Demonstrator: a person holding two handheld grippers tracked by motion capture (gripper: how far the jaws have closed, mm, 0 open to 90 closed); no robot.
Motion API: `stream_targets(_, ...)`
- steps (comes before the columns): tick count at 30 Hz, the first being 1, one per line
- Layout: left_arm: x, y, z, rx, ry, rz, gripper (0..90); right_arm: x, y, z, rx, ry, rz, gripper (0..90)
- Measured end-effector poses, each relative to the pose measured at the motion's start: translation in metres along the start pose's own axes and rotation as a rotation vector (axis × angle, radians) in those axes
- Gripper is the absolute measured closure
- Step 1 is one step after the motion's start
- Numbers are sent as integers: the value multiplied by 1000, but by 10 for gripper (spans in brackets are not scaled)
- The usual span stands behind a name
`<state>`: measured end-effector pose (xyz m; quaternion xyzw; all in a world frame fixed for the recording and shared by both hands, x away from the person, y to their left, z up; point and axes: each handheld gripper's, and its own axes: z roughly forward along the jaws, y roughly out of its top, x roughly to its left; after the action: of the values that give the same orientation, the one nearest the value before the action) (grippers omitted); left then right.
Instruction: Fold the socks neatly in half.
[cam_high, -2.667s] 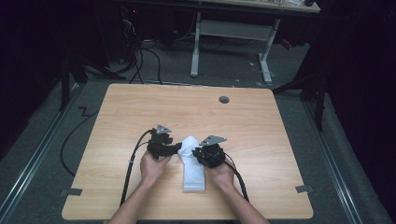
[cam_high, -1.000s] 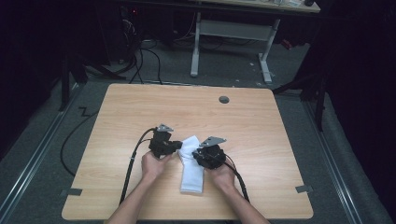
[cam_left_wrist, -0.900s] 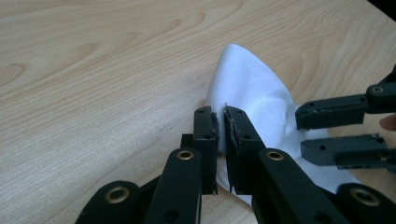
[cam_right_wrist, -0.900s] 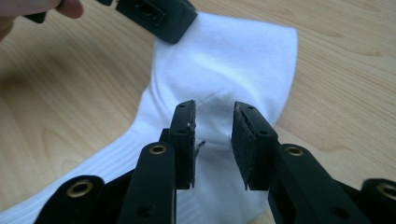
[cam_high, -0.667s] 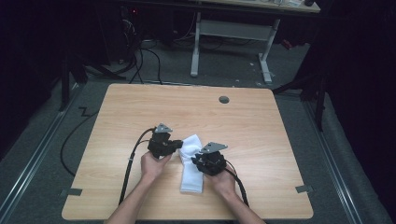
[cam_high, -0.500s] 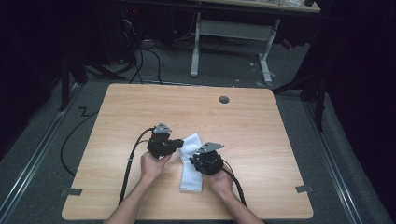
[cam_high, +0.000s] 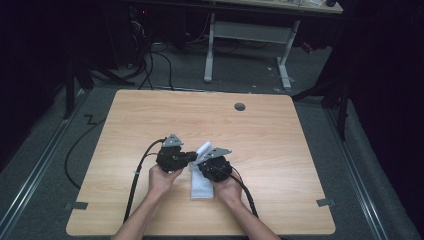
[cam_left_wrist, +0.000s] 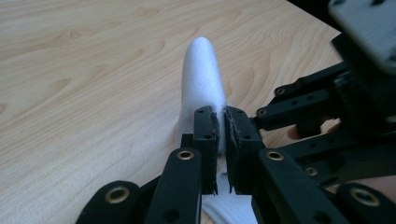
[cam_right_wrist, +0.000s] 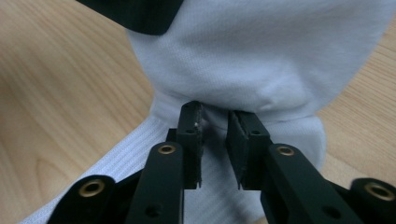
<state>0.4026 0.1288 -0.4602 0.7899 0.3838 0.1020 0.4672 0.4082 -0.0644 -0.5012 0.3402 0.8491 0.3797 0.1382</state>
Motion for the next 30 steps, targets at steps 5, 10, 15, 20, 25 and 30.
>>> stream_targets(5,-1,-6,2,21,10,16,839,3,-9,-14,-2,10,-24,688)
stream_targets(10,-2,-8,5,28,8,15,840,6,-23,-35,-14,23,-29,670)
stream_targets(15,-3,-7,6,23,1,19,840,7,-33,-36,23,7,-28,670)
stream_targets(20,-6,-2,0,-5,-9,40,840,3,-29,-27,-3,-13,-18,677)
stream_targets(25,-7,2,-7,-28,-14,48,840,-2,-17,-14,-2,-36,-16,677)
stream_targets(30,-12,-7,-8,8,-26,90,841,-6,-11,-6,-17,-41,-23,673)
